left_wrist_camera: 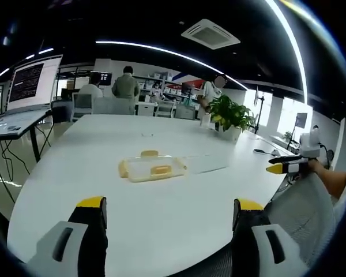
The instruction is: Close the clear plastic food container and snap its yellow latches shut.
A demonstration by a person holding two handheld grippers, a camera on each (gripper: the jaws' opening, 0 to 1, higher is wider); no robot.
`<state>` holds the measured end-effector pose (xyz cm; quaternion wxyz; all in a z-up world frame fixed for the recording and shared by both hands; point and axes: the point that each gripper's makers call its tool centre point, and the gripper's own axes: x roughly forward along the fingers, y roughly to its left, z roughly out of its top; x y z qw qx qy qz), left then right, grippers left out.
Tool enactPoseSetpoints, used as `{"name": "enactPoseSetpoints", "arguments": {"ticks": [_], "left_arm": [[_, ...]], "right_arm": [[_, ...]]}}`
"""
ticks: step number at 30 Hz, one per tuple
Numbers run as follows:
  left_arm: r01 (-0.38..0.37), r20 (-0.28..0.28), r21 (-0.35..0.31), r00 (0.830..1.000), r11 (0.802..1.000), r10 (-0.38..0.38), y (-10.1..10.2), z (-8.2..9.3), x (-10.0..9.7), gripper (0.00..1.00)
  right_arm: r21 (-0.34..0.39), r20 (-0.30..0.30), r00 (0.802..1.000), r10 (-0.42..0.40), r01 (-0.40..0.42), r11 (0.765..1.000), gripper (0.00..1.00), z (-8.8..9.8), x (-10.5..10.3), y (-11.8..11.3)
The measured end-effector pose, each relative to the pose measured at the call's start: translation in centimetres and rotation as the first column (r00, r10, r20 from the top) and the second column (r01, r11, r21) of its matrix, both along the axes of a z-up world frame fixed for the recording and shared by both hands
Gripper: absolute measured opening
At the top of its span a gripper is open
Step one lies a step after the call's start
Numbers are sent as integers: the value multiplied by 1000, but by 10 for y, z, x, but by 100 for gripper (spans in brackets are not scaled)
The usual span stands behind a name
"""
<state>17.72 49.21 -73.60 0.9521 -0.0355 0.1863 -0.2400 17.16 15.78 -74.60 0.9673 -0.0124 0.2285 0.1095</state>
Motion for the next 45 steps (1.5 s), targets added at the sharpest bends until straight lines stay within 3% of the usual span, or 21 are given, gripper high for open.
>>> {"name": "enactPoseSetpoints", "arguments": {"ticks": [11,15,27,30,32,39,41,42,45], "left_arm": [[-8,-15,12,1000,1000,8,0,-3,1,87],[-29,-18,7,999,1000,29,3,-2,2,88],[-30,-42,11,999,999,31,3,-6,2,89],[2,-52,12,999,1000,-2,-2,-7,1,95],[3,-62,68,998,998,1,1,-12,1,99],[16,-65,29,998,999,-14,-2,-9,2,99],[48,-75,27,996,998,-46,-7,-9,2,99],[63,-88,33,994,997,-60,-9,-12,2,99],[73,-87,56,994,996,-68,-10,-12,2,99]], "right_arm": [[18,13,1000,2,-2,1000,63,2,0,1],[36,28,999,-27,26,999,75,6,2,-2],[31,4,1000,-15,15,999,71,2,3,-1],[28,-2,1000,-11,11,1000,71,0,3,-1],[30,-1,1000,-11,11,999,71,1,3,0],[37,-10,1000,-12,12,999,74,-1,4,-1],[87,-17,1000,-16,17,996,74,0,4,0],[95,11,1000,-11,10,995,75,5,4,2],[57,9,1000,25,-26,998,76,4,4,7]]}}
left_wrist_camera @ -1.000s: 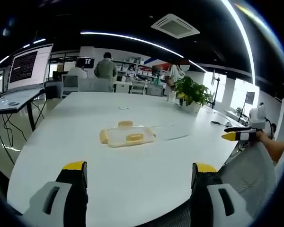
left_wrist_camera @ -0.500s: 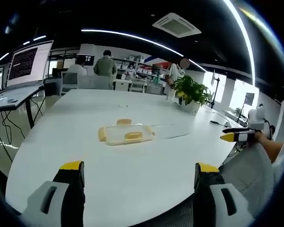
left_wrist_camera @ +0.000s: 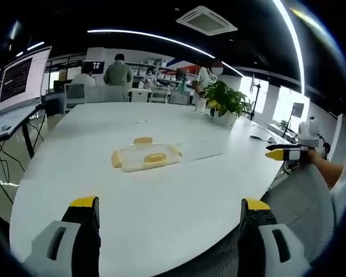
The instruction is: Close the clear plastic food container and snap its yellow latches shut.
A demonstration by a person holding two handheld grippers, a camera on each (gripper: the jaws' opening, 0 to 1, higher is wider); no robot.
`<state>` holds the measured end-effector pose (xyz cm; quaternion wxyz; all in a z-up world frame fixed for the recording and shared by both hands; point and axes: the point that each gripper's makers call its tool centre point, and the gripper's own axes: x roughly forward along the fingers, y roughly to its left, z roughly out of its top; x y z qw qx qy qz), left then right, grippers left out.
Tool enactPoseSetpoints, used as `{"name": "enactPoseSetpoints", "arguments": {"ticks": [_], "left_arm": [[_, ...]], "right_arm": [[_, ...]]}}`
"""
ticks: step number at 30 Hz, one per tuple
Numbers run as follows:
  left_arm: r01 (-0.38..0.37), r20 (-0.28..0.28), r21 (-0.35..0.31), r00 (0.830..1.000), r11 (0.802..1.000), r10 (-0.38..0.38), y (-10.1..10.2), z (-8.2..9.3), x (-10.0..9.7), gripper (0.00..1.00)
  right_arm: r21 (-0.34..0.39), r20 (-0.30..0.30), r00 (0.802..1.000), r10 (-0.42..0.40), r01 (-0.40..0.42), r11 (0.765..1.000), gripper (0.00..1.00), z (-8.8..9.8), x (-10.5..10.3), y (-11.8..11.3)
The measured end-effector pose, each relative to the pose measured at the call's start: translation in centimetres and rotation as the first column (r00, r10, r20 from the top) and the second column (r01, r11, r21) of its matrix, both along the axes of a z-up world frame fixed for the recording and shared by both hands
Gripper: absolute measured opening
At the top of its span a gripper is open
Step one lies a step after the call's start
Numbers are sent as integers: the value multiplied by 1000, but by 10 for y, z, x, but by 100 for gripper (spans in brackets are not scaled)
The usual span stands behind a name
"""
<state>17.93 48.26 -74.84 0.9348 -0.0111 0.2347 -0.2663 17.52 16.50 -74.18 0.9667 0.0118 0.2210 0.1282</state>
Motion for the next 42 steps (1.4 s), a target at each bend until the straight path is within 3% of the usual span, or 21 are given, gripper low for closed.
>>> {"name": "enactPoseSetpoints", "arguments": {"ticks": [4,6,8,12,15,21,24,27,31,33,36,39,42], "left_arm": [[3,-45,-48,999,999,-5,-1,-1,-1,99],[0,-35,-39,999,999,-1,0,1,2,99],[2,-22,-27,1000,1000,-3,2,3,6,99],[7,7,-3,1000,1000,-7,6,8,21,99],[8,-1,34,1000,999,-8,10,0,30,99],[24,6,59,1000,998,-25,14,0,38,99],[29,45,94,998,995,-33,22,5,50,99],[33,40,99,998,995,-37,26,7,59,99],[67,53,136,996,988,-74,30,8,72,99],[62,89,189,993,980,-80,36,10,82,99],[67,101,208,991,976,-89,36,11,91,99],[73,107,279,989,958,-106,40,9,103,99],[95,140,380,977,920,-159,44,11,118,99]], "right_arm": [[-20,-20,999,29,-29,999,76,-2,1,3],[-36,-24,999,31,-32,999,75,0,3,2],[-94,8,999,35,-34,995,75,9,11,-5],[-99,56,994,93,-87,991,72,24,28,1],[-140,53,991,123,-114,984,64,26,37,4],[-153,48,979,198,-189,970,66,29,52,21],[-223,30,959,282,-269,937,65,28,61,33],[-261,16,939,342,-327,908,62,25,69,42],[-330,17,914,405,-377,865,61,26,80,53],[-351,20,907,421,-387,852,60,29,87,59],[-381,21,896,444,-404,832,61,31,97,65],[-396,20,886,463,-418,817,61,32,107,72],[-422,7,870,492,-444,791,62,31,119,79]]}}
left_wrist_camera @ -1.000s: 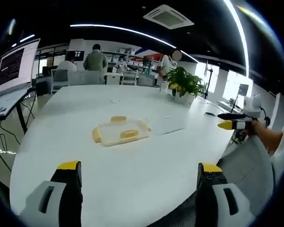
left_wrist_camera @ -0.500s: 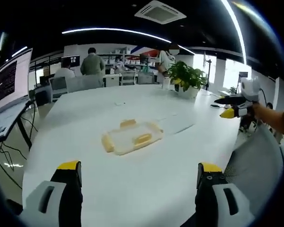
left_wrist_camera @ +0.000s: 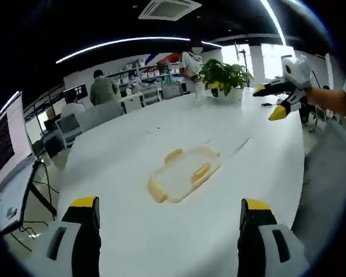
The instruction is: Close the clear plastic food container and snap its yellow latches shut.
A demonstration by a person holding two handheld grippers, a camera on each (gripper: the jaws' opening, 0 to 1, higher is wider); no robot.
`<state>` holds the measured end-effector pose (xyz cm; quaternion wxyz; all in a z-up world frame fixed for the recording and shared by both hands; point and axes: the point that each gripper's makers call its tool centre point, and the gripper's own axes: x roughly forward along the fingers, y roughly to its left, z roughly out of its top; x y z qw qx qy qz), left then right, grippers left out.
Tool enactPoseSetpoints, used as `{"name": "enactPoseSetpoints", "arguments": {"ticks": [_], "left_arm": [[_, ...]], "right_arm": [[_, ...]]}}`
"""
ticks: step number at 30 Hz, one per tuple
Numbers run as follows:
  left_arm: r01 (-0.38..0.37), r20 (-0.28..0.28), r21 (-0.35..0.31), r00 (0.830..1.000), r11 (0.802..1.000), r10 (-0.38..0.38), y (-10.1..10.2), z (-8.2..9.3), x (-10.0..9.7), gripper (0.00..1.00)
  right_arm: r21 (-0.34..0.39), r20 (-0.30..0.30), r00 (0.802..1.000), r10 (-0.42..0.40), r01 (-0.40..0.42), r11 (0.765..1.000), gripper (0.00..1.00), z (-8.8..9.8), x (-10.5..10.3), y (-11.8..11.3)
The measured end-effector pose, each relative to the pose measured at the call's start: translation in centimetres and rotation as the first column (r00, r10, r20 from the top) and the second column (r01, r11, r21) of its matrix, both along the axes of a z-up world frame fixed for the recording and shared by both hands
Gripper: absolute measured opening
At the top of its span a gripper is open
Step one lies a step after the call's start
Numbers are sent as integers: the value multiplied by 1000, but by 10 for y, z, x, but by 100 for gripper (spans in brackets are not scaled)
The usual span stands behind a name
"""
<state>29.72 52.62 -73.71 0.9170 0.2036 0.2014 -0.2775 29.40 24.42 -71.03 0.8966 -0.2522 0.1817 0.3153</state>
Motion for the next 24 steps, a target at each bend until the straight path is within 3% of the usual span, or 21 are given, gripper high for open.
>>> {"name": "enactPoseSetpoints", "arguments": {"ticks": [5,10,14,17,22,24], "left_arm": [[31,29,91,999,995,-33,4,3,19,97],[58,23,133,998,989,-61,5,2,36,96],[93,30,192,994,977,-101,4,2,50,95],[134,22,241,989,961,-144,2,-1,59,94],[219,2,379,971,899,-237,0,-12,73,92],[231,1,393,968,890,-252,-2,-15,78,91]], "right_arm": [[-14,-8,1000,24,-24,1000,62,1,20,5],[-33,-2,998,57,-57,998,62,3,38,14],[-99,3,994,112,-111,989,62,-1,51,25],[-122,-6,989,148,-148,981,62,-3,59,35],[-210,-12,972,236,-233,950,61,-12,71,53],[-235,-21,965,260,-258,937,61,-17,75,58]]}}
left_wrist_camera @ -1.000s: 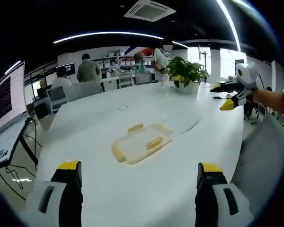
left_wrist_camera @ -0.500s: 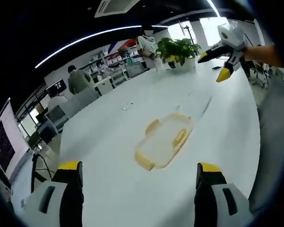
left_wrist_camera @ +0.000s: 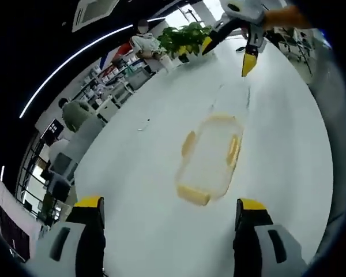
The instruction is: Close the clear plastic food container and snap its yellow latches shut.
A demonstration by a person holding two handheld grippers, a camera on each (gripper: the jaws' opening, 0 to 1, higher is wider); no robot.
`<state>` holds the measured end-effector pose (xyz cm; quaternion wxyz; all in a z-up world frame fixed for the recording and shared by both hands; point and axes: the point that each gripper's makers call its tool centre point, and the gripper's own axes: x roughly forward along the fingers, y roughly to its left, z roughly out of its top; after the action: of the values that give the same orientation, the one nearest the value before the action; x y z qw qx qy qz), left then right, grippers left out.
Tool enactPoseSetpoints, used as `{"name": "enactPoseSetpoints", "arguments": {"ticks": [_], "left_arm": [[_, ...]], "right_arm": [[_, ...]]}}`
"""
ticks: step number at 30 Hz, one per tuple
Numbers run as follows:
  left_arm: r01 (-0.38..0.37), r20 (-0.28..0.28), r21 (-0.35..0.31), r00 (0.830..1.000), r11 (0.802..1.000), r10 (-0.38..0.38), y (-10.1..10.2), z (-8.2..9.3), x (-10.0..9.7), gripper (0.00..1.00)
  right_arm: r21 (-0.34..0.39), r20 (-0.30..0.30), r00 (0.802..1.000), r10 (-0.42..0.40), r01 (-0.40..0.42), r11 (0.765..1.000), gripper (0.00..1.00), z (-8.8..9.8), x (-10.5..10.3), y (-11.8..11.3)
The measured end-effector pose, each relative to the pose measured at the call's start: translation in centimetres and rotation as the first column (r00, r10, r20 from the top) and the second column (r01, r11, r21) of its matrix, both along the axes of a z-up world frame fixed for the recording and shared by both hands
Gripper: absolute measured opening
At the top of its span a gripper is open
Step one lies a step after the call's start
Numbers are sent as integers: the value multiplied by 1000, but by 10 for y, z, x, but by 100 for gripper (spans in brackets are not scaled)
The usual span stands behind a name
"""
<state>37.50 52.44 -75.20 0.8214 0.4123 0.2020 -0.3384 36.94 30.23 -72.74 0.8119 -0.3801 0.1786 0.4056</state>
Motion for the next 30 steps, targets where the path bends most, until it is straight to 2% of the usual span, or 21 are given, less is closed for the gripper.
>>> {"name": "enactPoseSetpoints", "arguments": {"ticks": [8,10,12,14,17,22,30], "left_arm": [[43,-23,40,999,998,-43,-6,-14,18,89],[55,-22,62,998,997,-53,-7,-19,22,89],[97,-34,106,995,990,-94,-9,-27,23,88],[122,-38,136,992,983,-117,-11,-33,25,88],[148,-37,174,989,974,-143,-12,-39,29,88],[159,-47,181,987,970,-153,-16,-47,35,87],[177,-72,194,984,965,-166,-16,-57,42,87]], "right_arm": [[-80,-11,997,71,-72,994,60,-17,14,18],[-104,-24,995,93,-95,990,60,-24,16,22],[-135,-40,992,117,-121,983,60,-33,18,25],[-187,-51,988,142,-149,971,60,-42,19,26],[-221,-73,982,171,-184,958,60,-55,19,29],[-261,-112,975,193,-216,941,60,-72,20,30],[-293,-146,967,209,-244,924,60,-84,26,34]]}}
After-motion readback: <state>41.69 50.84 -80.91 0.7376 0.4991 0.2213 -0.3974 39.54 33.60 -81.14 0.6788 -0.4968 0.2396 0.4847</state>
